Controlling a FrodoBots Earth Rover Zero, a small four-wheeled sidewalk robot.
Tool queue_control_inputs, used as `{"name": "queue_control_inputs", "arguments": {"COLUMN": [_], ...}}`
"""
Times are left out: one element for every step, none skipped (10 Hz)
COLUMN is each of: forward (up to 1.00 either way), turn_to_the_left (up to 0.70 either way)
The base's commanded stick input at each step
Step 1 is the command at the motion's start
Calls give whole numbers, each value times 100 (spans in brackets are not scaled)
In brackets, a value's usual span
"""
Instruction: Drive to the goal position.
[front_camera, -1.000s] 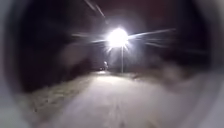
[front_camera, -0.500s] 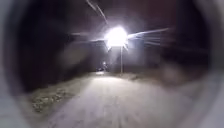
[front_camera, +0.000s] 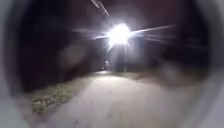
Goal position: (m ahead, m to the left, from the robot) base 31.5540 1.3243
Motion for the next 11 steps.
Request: {"name": "queue_control_inputs", "arguments": {"forward": [100, 100, 100, 100, 100, 100, 100, 100, 100, 100, 100], "turn_to_the_left": [17, 17, 9, 4, 3, 3, 3, 3, 3, 3, 3]}}
